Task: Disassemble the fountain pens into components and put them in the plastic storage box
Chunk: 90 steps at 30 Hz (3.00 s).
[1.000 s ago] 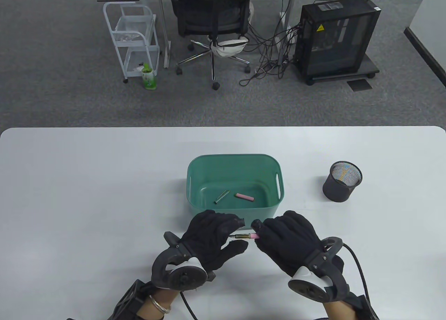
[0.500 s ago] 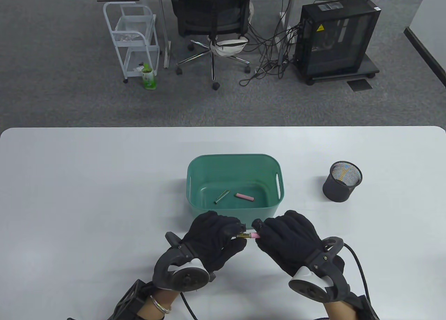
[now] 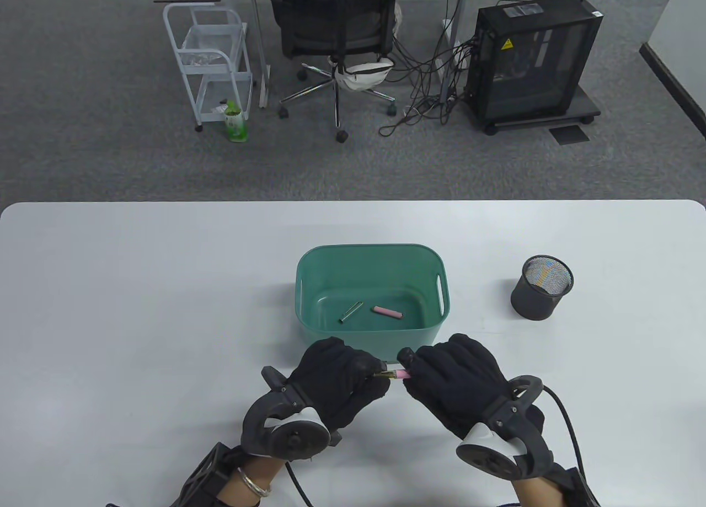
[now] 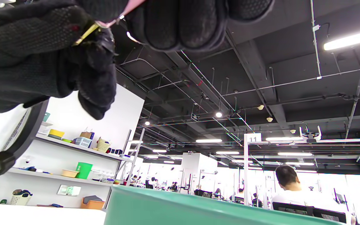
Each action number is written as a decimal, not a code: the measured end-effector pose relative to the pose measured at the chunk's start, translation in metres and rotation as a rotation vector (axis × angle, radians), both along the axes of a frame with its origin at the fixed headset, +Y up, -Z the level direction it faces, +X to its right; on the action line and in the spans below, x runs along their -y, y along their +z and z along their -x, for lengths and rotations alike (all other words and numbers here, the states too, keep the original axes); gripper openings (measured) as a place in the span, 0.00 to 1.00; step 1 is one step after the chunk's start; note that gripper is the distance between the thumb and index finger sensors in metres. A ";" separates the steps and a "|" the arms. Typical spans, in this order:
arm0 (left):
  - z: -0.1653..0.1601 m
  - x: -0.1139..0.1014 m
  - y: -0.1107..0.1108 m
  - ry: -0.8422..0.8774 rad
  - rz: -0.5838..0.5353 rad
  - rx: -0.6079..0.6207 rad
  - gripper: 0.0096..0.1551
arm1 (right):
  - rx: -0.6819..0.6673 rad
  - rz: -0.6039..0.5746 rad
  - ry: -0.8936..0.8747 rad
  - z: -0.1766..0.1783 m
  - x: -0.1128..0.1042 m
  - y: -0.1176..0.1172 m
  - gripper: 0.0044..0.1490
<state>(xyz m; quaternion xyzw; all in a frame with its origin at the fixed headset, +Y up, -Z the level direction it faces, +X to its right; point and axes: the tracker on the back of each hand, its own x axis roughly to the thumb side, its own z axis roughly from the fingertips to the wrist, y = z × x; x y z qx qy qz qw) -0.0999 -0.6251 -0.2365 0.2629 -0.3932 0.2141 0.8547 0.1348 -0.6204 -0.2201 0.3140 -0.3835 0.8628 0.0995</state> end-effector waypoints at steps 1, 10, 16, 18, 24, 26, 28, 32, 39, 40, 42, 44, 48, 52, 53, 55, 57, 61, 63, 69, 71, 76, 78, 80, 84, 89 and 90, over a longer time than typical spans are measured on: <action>0.000 0.000 0.000 0.001 0.001 0.001 0.25 | 0.000 0.000 0.000 0.000 0.000 0.000 0.27; 0.002 0.000 -0.002 0.021 0.004 0.002 0.30 | -0.009 -0.001 0.000 0.001 0.000 0.001 0.27; 0.003 0.000 -0.002 0.015 0.011 -0.002 0.34 | -0.002 -0.002 0.002 0.001 0.000 0.000 0.27; 0.003 0.000 -0.001 0.014 0.007 -0.003 0.34 | 0.000 -0.003 0.002 0.000 0.000 0.000 0.27; 0.002 0.000 0.001 0.002 -0.011 -0.004 0.33 | 0.006 -0.005 0.002 0.000 0.000 0.000 0.27; 0.001 0.000 0.001 -0.003 -0.015 -0.002 0.31 | 0.007 -0.006 0.002 -0.001 0.000 0.000 0.27; 0.000 0.000 0.002 -0.010 -0.018 -0.004 0.30 | 0.009 -0.006 0.001 -0.001 0.000 0.000 0.27; 0.000 0.000 0.002 -0.014 -0.019 -0.006 0.26 | 0.011 -0.008 -0.001 -0.002 -0.001 -0.001 0.27; -0.001 0.000 0.002 -0.012 -0.019 -0.006 0.23 | 0.010 -0.009 0.000 -0.002 -0.001 -0.001 0.27; -0.001 0.000 0.002 -0.012 -0.017 -0.007 0.23 | 0.010 -0.008 0.000 -0.002 -0.001 -0.001 0.27; -0.001 0.000 0.002 -0.012 -0.015 -0.005 0.23 | 0.010 -0.009 0.001 -0.002 -0.001 -0.001 0.27; -0.001 0.000 0.002 -0.013 -0.012 -0.005 0.23 | 0.011 -0.009 0.003 -0.002 -0.001 -0.001 0.27; 0.000 0.000 0.001 -0.007 -0.008 -0.003 0.24 | 0.007 -0.008 0.003 -0.002 -0.001 -0.001 0.27; 0.000 0.000 0.001 -0.001 -0.004 -0.001 0.24 | 0.006 -0.008 0.004 -0.001 0.000 0.000 0.27; 0.000 0.000 0.000 0.000 -0.003 -0.001 0.24 | 0.006 -0.009 0.004 -0.001 0.000 0.000 0.27; 0.001 0.000 0.000 0.002 0.000 0.000 0.25 | 0.005 -0.010 0.005 -0.001 0.000 0.000 0.27; 0.001 0.000 0.000 0.003 0.002 0.001 0.25 | 0.005 -0.011 0.006 -0.001 0.000 0.000 0.27; 0.001 0.000 -0.001 0.007 0.004 0.004 0.27 | 0.002 -0.011 0.005 -0.001 0.000 0.001 0.27; 0.002 0.000 -0.001 0.012 0.005 0.004 0.28 | 0.000 -0.011 0.006 0.000 0.000 0.001 0.27; 0.002 0.000 -0.002 0.014 0.004 0.001 0.29 | -0.001 -0.009 0.006 0.000 0.000 0.001 0.27; 0.002 0.000 -0.002 0.013 0.006 -0.001 0.30 | 0.001 -0.009 0.007 0.000 0.000 0.001 0.27; 0.002 0.001 -0.002 -0.001 0.015 -0.004 0.33 | 0.005 -0.008 0.009 0.000 0.000 0.000 0.27; 0.002 0.001 -0.002 0.001 0.012 -0.001 0.33 | 0.006 -0.009 0.007 -0.001 0.000 0.000 0.27; 0.002 0.001 -0.001 0.000 0.004 -0.006 0.34 | 0.007 -0.009 0.006 -0.001 0.000 0.000 0.27; 0.001 0.000 0.000 0.001 -0.013 -0.003 0.34 | 0.011 -0.010 0.007 -0.001 0.000 0.000 0.27; 0.000 0.000 0.002 -0.005 -0.025 0.000 0.28 | 0.012 -0.010 0.006 -0.002 0.000 -0.001 0.27; 0.000 0.000 0.002 -0.005 -0.028 -0.001 0.27 | 0.012 -0.010 0.006 -0.002 0.000 -0.001 0.27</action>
